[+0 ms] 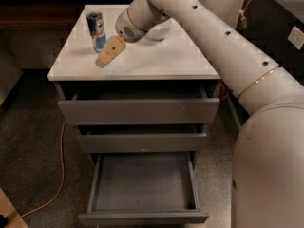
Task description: Place redbull can into bottom drawer
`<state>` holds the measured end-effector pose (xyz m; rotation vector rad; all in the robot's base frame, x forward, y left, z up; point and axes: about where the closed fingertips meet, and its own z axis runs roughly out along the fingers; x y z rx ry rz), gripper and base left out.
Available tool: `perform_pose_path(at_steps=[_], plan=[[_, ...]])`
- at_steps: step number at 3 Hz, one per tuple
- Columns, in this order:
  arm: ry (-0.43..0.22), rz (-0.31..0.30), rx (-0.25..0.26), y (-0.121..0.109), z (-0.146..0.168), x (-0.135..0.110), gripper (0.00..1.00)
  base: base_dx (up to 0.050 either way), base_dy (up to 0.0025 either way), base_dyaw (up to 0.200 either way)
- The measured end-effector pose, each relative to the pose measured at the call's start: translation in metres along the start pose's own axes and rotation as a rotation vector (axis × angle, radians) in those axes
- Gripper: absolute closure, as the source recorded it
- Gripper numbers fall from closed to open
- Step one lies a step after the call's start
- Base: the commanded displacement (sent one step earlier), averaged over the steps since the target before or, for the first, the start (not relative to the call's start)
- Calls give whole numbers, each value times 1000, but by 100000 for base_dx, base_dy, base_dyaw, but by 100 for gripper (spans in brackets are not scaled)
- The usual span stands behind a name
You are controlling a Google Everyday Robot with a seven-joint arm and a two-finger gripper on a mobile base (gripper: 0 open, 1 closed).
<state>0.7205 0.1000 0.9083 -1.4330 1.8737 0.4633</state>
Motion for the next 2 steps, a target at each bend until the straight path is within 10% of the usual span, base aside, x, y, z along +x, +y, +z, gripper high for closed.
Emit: perform_pose_path(at_steps=[2], plan=[[21, 48, 3, -16, 14, -6, 0, 0, 0, 0]])
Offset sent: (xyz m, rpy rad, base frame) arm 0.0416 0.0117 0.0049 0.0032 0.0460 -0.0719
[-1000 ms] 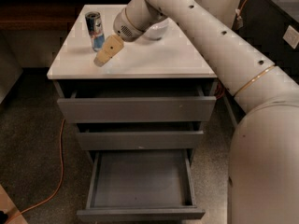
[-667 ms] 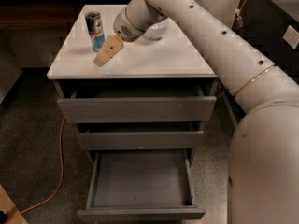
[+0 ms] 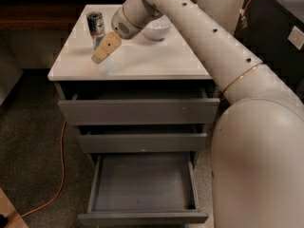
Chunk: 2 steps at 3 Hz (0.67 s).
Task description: Place redbull can into bottom drawer
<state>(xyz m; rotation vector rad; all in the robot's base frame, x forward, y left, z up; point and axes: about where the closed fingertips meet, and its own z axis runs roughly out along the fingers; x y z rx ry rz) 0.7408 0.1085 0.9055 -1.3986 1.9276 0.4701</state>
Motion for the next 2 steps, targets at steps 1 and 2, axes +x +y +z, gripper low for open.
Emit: perform_pose_path(at_steps=[1, 2], plan=[[-3, 6, 5, -12, 10, -9, 0, 0, 0, 0], [-25, 4, 28, -27, 17, -21, 0, 0, 0, 0]])
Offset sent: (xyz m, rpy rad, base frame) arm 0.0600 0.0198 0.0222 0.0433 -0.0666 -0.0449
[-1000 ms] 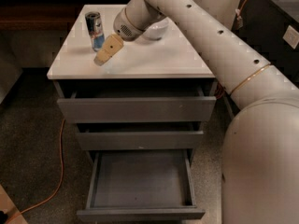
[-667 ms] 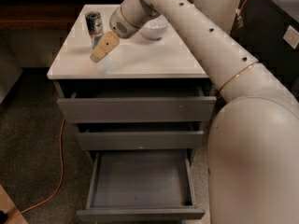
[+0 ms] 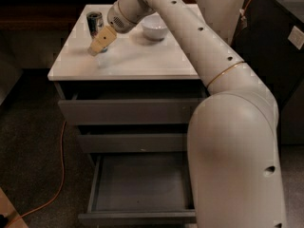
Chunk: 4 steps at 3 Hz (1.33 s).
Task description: Place redbull can into bottom drawer
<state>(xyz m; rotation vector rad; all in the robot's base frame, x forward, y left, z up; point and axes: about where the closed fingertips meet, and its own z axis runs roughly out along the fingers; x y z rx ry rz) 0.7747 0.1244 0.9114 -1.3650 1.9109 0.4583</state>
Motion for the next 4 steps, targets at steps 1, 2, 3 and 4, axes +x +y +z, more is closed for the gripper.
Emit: perform_pose_path(at_steps=[1, 2, 3, 4], plan=[[-28, 4, 33, -15, 5, -10, 0, 0, 0, 0], [-68, 21, 73, -31, 13, -16, 0, 0, 0, 0], [-103, 35, 93, -39, 19, -18, 0, 0, 0, 0], [-199, 69, 96, -49, 31, -24, 0, 0, 0, 0]])
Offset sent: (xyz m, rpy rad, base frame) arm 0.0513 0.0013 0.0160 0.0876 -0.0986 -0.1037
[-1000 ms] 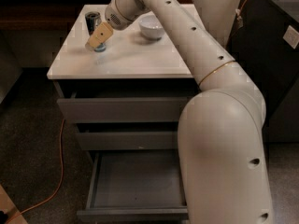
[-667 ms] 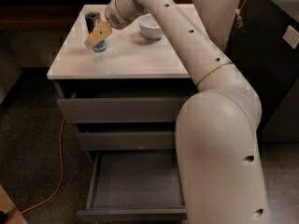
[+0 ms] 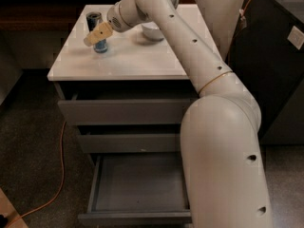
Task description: Place redbull can into bottom drawer
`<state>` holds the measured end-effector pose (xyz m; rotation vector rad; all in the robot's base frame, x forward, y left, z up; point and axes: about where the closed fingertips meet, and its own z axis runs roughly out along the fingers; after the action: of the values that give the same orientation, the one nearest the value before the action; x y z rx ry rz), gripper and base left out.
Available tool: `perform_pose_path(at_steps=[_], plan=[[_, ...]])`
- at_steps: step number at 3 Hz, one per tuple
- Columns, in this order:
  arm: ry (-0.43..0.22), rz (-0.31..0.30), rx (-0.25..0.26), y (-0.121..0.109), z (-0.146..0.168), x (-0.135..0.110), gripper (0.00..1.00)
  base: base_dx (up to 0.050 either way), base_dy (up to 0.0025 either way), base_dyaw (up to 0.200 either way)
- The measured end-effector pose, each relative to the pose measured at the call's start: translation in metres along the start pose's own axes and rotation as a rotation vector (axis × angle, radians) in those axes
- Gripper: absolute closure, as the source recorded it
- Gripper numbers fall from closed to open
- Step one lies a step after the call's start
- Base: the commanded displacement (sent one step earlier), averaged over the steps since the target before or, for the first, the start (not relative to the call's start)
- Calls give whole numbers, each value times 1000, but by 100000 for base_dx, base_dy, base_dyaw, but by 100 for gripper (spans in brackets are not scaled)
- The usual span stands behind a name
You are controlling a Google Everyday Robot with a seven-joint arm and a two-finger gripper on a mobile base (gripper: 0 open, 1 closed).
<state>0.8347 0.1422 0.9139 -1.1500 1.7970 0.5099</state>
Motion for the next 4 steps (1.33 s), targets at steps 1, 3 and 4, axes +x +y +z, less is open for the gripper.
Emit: perform_pose_path(at_steps=[1, 3, 4], plan=[[-94, 26, 16, -9, 12, -7, 0, 0, 0, 0], [-188, 41, 48, -18, 25, -20, 17, 0, 0, 0], [-206, 44, 48, -16, 25, -24, 41, 0, 0, 0]])
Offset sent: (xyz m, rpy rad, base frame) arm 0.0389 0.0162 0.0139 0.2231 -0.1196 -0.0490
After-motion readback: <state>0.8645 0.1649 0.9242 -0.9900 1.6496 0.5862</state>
